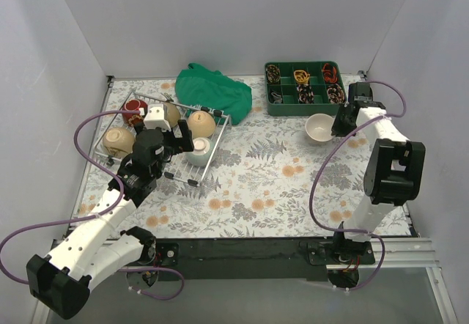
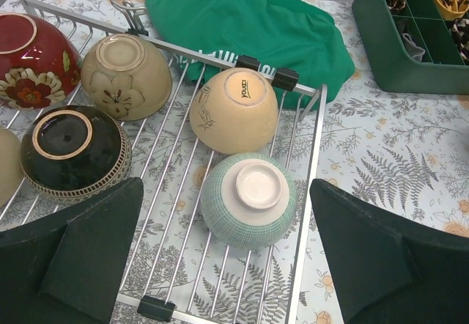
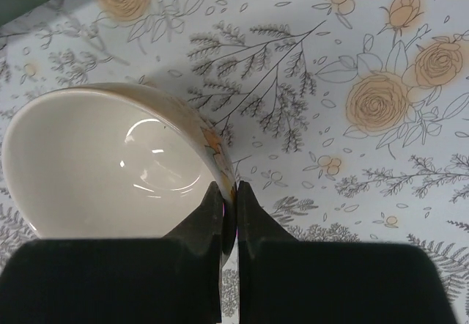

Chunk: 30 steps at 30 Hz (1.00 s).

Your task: Unload the bowls from the dish rack

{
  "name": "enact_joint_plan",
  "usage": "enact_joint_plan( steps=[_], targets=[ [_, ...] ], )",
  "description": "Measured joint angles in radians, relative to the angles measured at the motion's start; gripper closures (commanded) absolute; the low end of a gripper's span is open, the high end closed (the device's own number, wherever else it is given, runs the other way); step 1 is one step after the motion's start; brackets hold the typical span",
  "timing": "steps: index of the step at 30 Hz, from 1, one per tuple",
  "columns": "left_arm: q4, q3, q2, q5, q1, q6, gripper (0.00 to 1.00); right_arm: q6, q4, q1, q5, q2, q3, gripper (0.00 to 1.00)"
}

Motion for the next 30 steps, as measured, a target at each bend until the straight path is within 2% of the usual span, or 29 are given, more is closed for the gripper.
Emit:
enact_joint_plan(
  steps=[8, 11, 12, 14, 15, 17, 18, 21, 24, 30],
  targets=[
    [0.001, -0.003, -0.002, -0.002, 0.0, 0.001, 0.02, 0.001, -0.01, -0.061, -0.061, 0.171, 0.098, 0.99],
    [0.002, -0.003, -0.002, -0.002, 0.0, 0.004, 0.02, -0.001, -0.008, -0.061, -0.066, 0.192, 0.106, 0.88],
    [0.002, -0.003, -0.002, -0.002, 0.0, 0.005, 0.02, -0.001, -0.005, -0.061, -0.072, 0.195, 0.108, 0.79],
    [0.002, -0.003, -0.002, 0.0, 0.0, 0.008, 0.02, -0.001, -0.002, -0.061, -0.078, 0.196, 0.108, 0.69],
    [0.002, -0.003, -0.002, 0.002, 0.0, 0.008, 0.02, -0.003, 0.002, -0.061, -0.082, 0.196, 0.108, 0.58],
    [0.002, -0.003, -0.002, 0.004, 0.0, 0.008, 0.02, -0.002, 0.01, -0.061, -0.087, 0.195, 0.108, 0.45],
    [0.003, -0.003, -0.002, 0.005, 0.0, 0.008, 0.02, -0.004, 0.016, -0.061, -0.088, 0.195, 0.107, 0.33],
    [0.006, -0.003, -0.002, 0.01, 0.0, 0.008, 0.02, -0.006, 0.029, -0.061, -0.089, 0.174, 0.088, 0.15],
    [0.008, -0.003, -0.002, 0.016, 0.0, 0.008, 0.02, -0.011, 0.024, -0.061, -0.082, 0.095, 0.044, 0.05],
    [0.008, -0.003, 0.0, 0.019, 0.0, 0.007, 0.02, -0.013, 0.03, -0.046, -0.047, -0.212, -0.053, 0.02]
  ],
)
